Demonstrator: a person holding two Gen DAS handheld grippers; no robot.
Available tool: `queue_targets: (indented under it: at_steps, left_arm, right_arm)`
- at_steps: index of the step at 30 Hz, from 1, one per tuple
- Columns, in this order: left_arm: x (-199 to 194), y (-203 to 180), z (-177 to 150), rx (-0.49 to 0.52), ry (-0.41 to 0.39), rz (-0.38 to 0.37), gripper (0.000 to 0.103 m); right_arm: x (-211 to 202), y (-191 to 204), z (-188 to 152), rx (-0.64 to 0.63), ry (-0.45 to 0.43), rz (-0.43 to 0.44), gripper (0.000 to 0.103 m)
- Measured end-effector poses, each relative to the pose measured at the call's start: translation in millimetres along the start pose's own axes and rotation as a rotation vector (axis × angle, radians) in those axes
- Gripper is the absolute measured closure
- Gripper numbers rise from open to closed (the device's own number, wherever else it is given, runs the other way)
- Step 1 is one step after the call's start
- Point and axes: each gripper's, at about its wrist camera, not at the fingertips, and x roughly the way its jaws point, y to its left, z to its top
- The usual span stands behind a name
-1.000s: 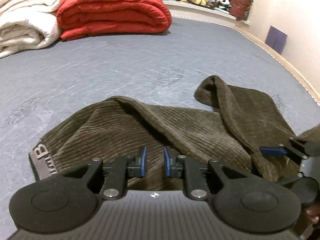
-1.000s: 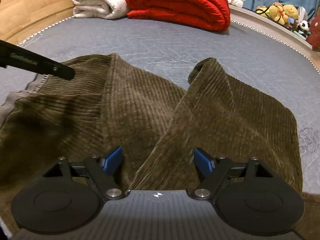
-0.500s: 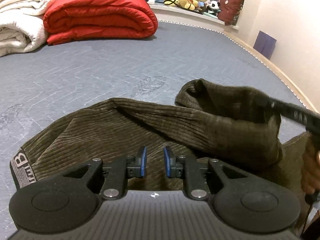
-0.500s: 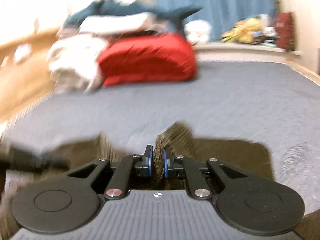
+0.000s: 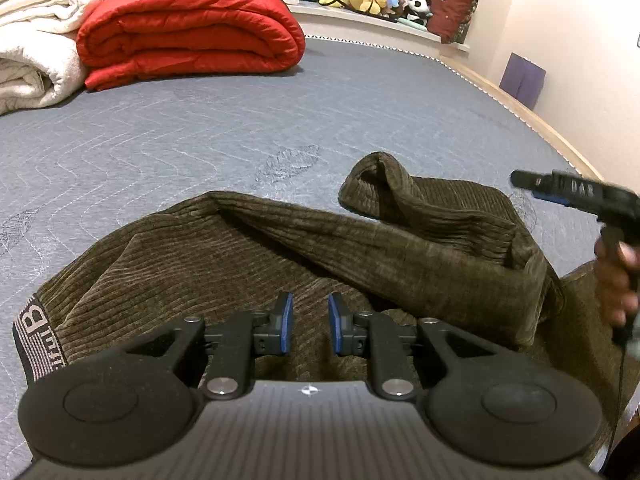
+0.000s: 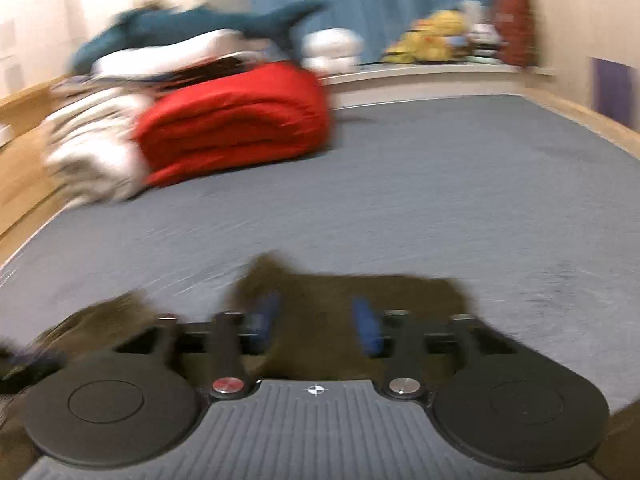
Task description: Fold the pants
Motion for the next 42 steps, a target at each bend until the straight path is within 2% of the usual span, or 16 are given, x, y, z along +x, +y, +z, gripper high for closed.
queue_targets:
  at_steps: [3,5,7,13,15,16,17,18,20,24,29,32,36,39,42]
  left_arm:
    - [-1,1,0,0.0,0.0,0.001,0.08]
    - [-2,1,-1,-0.002,0.0,0.001,0.08]
    - [-3,0,0,-0.003,0.0,0.001,0.08]
    - [-7,-2,-1,0.006,-0.004,-0.002,0.079]
    - [-8,0,-2,0.005,-0.004,-0.002,0.079]
    - [-9,0,-2,0.005,-0.005,-0.002,0.079]
    - [-9,0,-2,0.005,-0.005,-0.002,0.079]
    - [-9,-1,-2,0.005,-0.005,-0.002,0.079]
    - [-11,0,-2,0.006,-0.007,0.0,0.079]
    - [-14,1,-3,0.005,-0.009,-0.004,0.079]
    - [-20,-1,-5,0.015,-0.014,-0.019,0.079]
    - [-22,-4,-8,0.024,-0.016,-0.028,0.079]
    - [-24,-7,-11,0.034,-0.017,-0.034,0.079]
    - [-23,-8,-12,0.037,-0.017,-0.033,0.079]
    - [-22,-7,-12,0.037,-0.013,-0.034,0.078]
  right_arm:
    - [12,-43,6,0.106,0.032,-0.079,0.038]
    - [24,-57,2,0.113,0.09,-0.098,0.026]
    - [35,-65,-6,0.094,0.146,-0.104,0.023]
    - [58,-49,-32,-0.018,0.295,-0.029,0.021]
    - [57,-37,-38,-0.083,0.298,-0.024,0.021]
    - [57,-36,-38,-0.102,0.294,-0.025,0.025]
    - [56,-33,-38,-0.11,0.292,-0.017,0.036]
    - [55,-32,-38,-0.108,0.288,-0.003,0.06]
    - [51,-28,-33,-0.117,0.274,0.002,0.093]
    - [27,-21,-19,-0.14,0.177,0.02,0.094]
    - [-22,-7,-10,-0.25,0.05,0.124,0.095]
    - [-53,-4,-17,-0.343,0.011,0.203,0.095]
    - [-75,-8,-38,-0.467,0.036,0.289,0.095]
    - [-84,-13,-55,-0.516,0.106,0.376,0.095]
    - [-95,-10,-74,-0.577,0.182,0.382,0.094]
